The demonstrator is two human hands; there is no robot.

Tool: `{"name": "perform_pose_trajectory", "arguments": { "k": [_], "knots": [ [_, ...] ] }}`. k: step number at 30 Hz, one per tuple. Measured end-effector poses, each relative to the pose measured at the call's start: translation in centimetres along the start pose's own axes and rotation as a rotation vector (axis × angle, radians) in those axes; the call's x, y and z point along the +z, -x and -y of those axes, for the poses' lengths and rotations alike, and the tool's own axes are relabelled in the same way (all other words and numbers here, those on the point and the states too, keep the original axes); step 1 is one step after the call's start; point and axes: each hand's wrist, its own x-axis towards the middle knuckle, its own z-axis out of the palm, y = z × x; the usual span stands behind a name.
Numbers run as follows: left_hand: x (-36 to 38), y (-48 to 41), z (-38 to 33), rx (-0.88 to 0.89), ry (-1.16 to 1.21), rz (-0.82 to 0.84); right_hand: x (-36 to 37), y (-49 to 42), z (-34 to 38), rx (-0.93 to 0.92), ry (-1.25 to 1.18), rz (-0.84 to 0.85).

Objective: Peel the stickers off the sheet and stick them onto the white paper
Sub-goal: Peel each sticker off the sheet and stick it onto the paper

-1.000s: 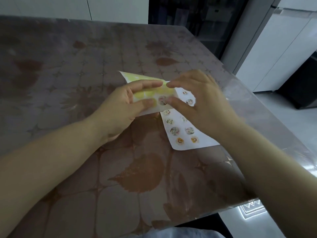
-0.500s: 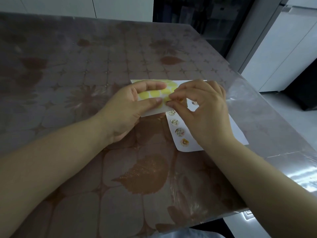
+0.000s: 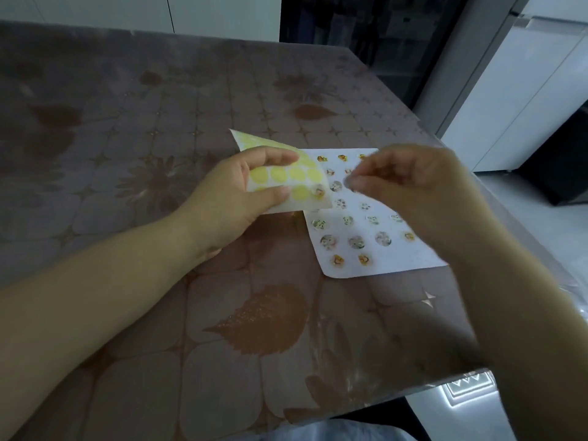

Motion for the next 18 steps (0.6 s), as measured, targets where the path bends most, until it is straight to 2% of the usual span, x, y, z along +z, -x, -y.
{"name": "perform_pose_trajectory", "arguments": {
  "k": [5,8,18],
  "knots": [
    [0.0,-0.2,0.2,0.033,-0.020,0.017,-3.7,2.4,-2.0,0.310,0.150,0.319],
    [0.1,-0.1,0.1,0.038,-0.009,0.023,-3.8,2.8,-2.8,0.391,0.135,0.317],
    [-0.2,-0.1,0.2,0.058,0.015,0.036,-3.3,1.7,-2.9,0.437,0.266,0.388]
  ]
}}
